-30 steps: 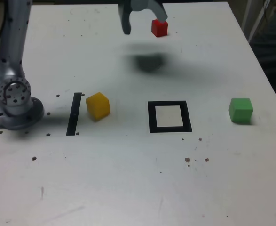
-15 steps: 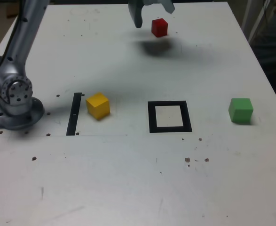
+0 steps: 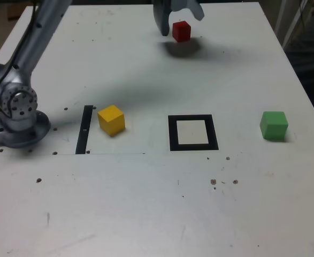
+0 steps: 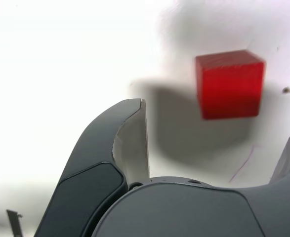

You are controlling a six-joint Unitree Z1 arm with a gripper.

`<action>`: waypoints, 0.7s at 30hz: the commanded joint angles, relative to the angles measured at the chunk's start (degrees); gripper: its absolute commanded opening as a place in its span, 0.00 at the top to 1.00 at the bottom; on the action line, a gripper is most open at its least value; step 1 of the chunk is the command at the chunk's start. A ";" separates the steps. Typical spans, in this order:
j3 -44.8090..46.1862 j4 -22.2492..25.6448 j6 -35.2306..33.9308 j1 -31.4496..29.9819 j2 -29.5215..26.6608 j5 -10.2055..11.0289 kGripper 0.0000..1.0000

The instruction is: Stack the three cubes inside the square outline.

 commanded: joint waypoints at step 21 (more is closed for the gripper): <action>-13.88 4.18 -0.17 2.26 9.86 -2.55 0.30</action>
